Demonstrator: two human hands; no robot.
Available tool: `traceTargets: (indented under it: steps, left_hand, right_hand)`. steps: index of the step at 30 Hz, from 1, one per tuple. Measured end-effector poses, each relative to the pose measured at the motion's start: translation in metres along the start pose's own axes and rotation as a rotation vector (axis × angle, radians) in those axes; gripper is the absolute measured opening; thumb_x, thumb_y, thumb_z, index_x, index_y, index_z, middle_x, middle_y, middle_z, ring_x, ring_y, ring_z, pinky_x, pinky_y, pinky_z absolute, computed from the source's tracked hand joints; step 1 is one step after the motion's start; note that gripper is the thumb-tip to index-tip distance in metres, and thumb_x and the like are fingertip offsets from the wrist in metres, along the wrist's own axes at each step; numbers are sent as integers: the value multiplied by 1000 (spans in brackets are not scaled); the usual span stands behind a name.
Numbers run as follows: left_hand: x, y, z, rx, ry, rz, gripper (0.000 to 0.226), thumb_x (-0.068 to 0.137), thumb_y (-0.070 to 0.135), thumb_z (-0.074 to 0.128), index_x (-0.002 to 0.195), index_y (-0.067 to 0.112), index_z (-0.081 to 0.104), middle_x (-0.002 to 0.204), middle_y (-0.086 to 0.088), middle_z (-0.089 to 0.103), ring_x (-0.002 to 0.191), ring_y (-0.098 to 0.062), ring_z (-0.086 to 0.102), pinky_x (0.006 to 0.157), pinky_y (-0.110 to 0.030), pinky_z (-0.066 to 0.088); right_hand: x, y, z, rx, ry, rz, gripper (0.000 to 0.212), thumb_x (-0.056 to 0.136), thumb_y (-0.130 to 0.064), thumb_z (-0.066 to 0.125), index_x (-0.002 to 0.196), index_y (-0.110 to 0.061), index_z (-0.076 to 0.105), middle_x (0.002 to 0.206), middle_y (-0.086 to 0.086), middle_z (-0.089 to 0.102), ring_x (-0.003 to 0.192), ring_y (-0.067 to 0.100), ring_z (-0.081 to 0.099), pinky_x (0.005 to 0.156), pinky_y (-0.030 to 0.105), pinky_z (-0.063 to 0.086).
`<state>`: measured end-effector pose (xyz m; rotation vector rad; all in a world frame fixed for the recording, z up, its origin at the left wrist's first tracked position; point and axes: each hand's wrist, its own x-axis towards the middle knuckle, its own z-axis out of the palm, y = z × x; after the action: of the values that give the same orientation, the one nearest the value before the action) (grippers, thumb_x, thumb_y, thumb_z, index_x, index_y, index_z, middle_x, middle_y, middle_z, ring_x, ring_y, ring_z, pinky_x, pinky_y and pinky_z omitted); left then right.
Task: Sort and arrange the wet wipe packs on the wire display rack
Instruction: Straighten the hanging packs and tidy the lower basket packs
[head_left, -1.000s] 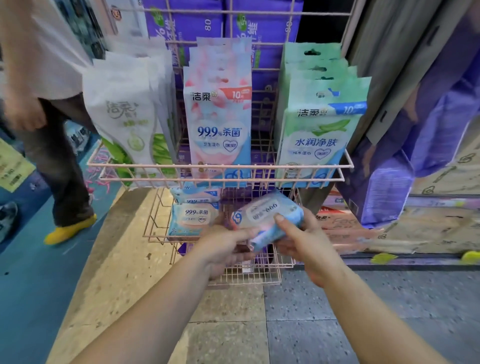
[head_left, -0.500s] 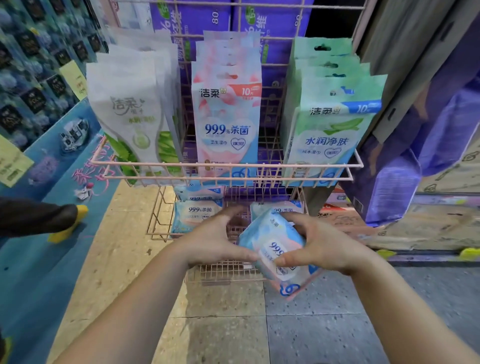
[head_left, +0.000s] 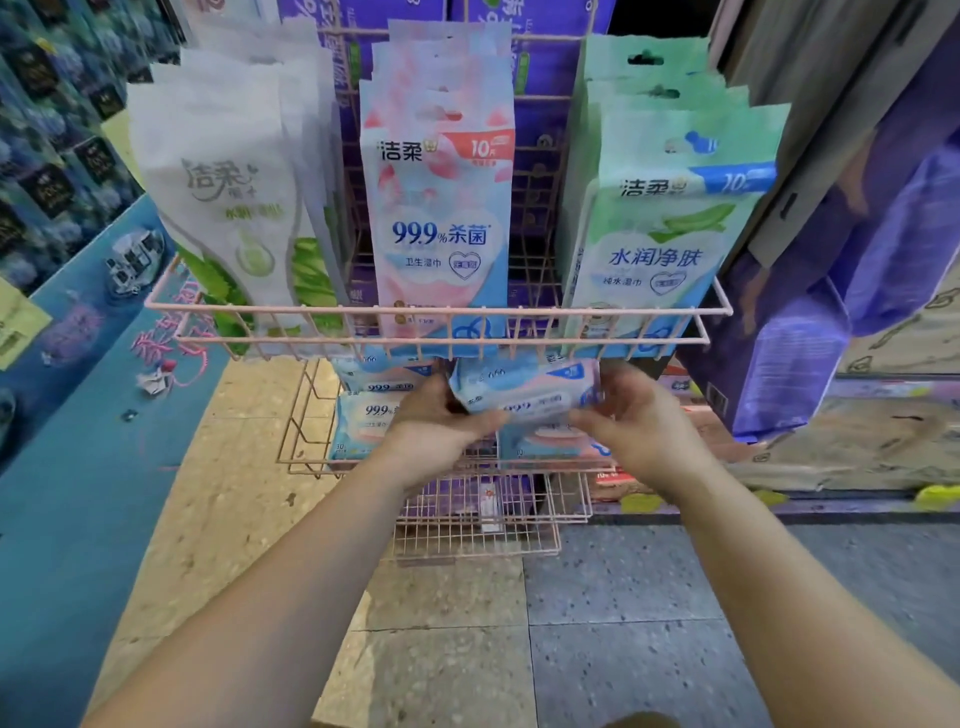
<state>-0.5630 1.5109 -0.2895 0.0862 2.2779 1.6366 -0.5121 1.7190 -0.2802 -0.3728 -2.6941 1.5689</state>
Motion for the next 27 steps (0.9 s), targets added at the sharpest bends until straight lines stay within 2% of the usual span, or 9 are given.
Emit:
traceTargets:
  steps: [5,9,11,14,18,20,22,25,27]
  left_hand:
    - [34,4,31,159,148,84,25,87,25,67,106,18,54,104,1,55,97,-16,52,85,-24,38]
    - [57,-12,41,105,139,-7,36,86,23,65,119,16,52,110,-2,62,101,-20,56,91,-26,41]
    - [64,-16,41,152,105,-44,33,86,27,65,115,15,54,111,-6,65,103,-25,60,94,-35,48]
    - [61,-15,37,69,31,-89,23,87,29,66,105,16,58,102,-5,70,99,-22,65,87,-33,48]
    - [58,-17,32,66,-81,-205,64,57,61,76,104,19,63,107,-2,69,100,-21,65,94,-42,50]
    - [52,-10,32,201,-183,-227,55,64,57,75,101,17,65,109,-1,67,101,-20,63,94,-38,47]
    - [50,-8,33,312,-168,-208,47,71,44,74,105,14,63,110,-3,65,103,-21,60,93,-36,47]
    - [43,-2,35,275,-107,-155,77,64,42,76,133,21,48,129,-2,60,111,-21,60,98,-40,48]
    - [42,6,28,205,-55,-133,67,77,33,74,136,22,45,122,1,57,89,-12,63,79,-31,55]
  right_hand:
    - [37,9,26,-546,217,12,36,92,-43,51,117,-19,59,131,10,55,118,40,46,95,46,41]
    - [46,23,37,-618,284,65,40,95,-45,41,117,-17,59,129,14,56,118,40,44,92,43,40]
    - [44,26,38,-600,345,56,40,95,-43,44,119,-16,61,130,18,54,117,39,44,93,43,39]
    - [39,22,40,-597,392,74,41,95,-44,47,119,-15,63,127,23,50,114,40,44,90,42,39]
    - [24,20,36,-672,436,144,42,88,-48,52,112,-17,67,119,20,52,115,38,41,93,44,34]
    - [10,24,39,-764,417,146,42,84,-49,53,107,-17,67,120,16,51,117,36,38,96,45,30]
    - [-1,27,44,-789,355,148,43,83,-53,52,108,-21,66,129,13,46,126,34,30,103,47,23]
    - [3,20,43,-785,245,154,43,86,-58,45,111,-29,64,142,12,39,140,35,16,114,51,9]
    - [8,13,42,-759,135,155,42,88,-60,42,119,-37,61,148,10,32,144,36,8,116,53,-1]
